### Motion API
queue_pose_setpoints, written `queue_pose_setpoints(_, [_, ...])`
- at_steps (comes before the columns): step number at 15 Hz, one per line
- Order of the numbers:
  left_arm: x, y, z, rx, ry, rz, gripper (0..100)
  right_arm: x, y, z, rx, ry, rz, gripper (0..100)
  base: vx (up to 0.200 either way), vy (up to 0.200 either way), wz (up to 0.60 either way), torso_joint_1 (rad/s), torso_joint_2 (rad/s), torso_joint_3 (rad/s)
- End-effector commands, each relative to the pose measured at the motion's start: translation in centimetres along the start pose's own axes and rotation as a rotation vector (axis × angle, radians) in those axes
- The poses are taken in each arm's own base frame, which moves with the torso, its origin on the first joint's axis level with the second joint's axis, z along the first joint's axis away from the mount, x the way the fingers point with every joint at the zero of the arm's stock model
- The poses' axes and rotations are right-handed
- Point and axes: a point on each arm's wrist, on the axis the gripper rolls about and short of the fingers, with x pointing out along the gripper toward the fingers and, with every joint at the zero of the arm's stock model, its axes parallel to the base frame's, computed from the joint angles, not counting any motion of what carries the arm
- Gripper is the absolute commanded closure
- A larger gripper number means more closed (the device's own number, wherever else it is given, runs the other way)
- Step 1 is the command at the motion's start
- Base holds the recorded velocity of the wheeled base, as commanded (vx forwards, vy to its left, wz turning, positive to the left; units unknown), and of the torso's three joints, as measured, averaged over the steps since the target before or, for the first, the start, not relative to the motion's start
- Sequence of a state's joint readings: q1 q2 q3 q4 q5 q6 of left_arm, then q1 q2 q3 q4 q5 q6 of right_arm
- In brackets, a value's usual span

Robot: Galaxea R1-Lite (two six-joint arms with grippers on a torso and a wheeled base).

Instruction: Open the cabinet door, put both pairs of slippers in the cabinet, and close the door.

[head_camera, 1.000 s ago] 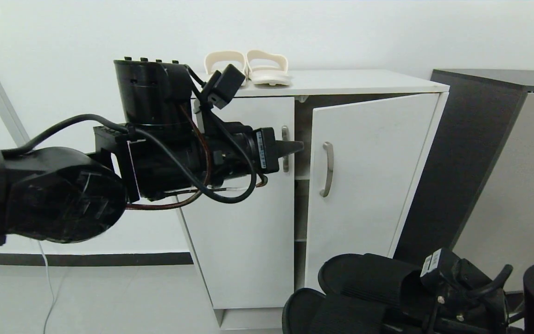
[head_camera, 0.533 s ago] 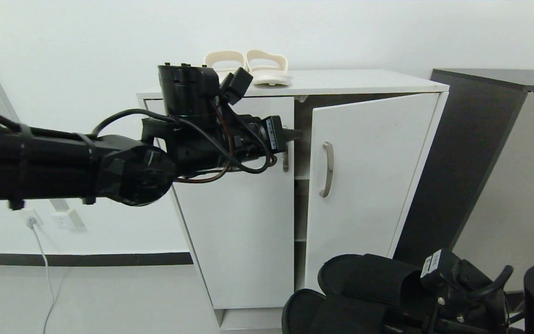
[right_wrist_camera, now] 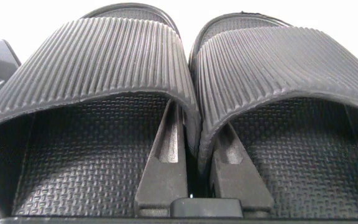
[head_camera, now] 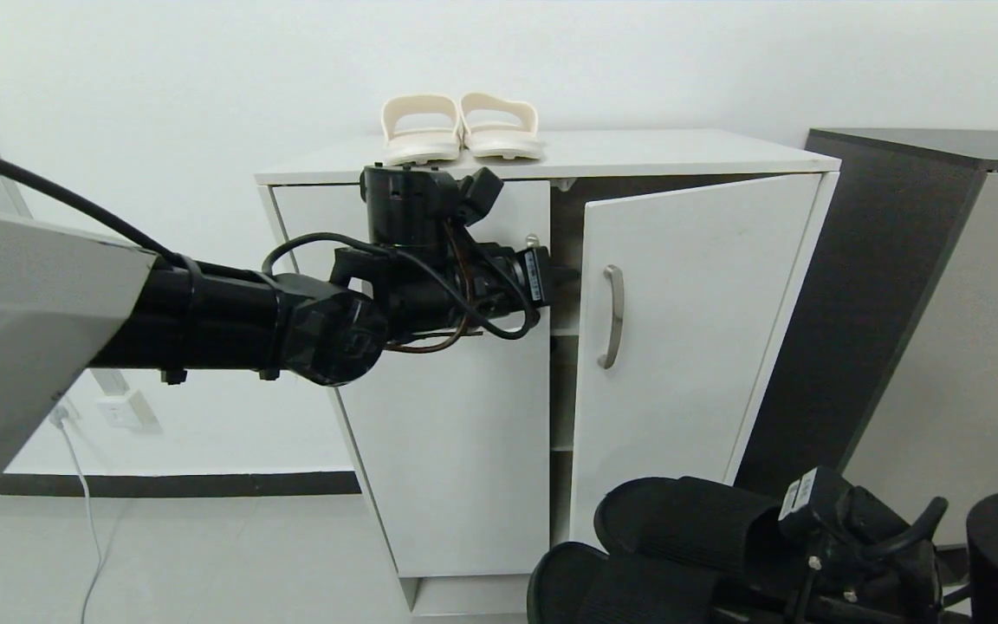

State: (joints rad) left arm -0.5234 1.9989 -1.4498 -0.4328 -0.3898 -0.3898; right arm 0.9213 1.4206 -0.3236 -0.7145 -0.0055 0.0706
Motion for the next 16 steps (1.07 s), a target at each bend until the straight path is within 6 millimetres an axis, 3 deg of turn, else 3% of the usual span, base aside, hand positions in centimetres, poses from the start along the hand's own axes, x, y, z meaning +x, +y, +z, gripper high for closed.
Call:
queue_pose_setpoints(1, [0.3,0.2,-0.4,-0.004,0.01,0.002,100,0.2,0.0,-0.1,0.0,0.007,0.001,100,0.0,0.0,0.0,0.0,0.0,0.0])
queue_pose_setpoints(5, [0.1,-1.0,-1.3,-0.008,0.04,-0.019,100,0.2,0.0,-0.2,0.0,0.013,0.001,100,-0.15,0.0,0.0,0.002,0.0,-0.001])
queue_pose_setpoints(10, [-2.2,-7.0,-2.7,0.021,0.086,-0.145,100,0.2,0.0,-0.3,-0.001,0.018,0.002,100,-0.2,0.0,0.0,0.0,0.0,0.002])
queue_pose_setpoints(13, [-3.2,-6.8,-2.2,0.024,0.071,-0.133,100,0.1,0.0,-0.3,-0.001,0.015,0.002,100,-0.2,0.0,0.0,-0.001,0.0,0.004])
queue_pose_setpoints(15, [-4.5,-6.2,-1.9,0.021,0.055,-0.11,100,0.1,0.0,-0.3,-0.001,0.013,0.002,100,0.0,0.0,0.0,0.0,0.0,0.0])
queue_pose_setpoints(16, [-6.7,-5.0,-1.8,0.025,0.022,-0.068,100,0.1,0.0,-0.3,-0.006,0.013,0.001,100,0.0,0.0,0.0,0.0,0.0,0.0])
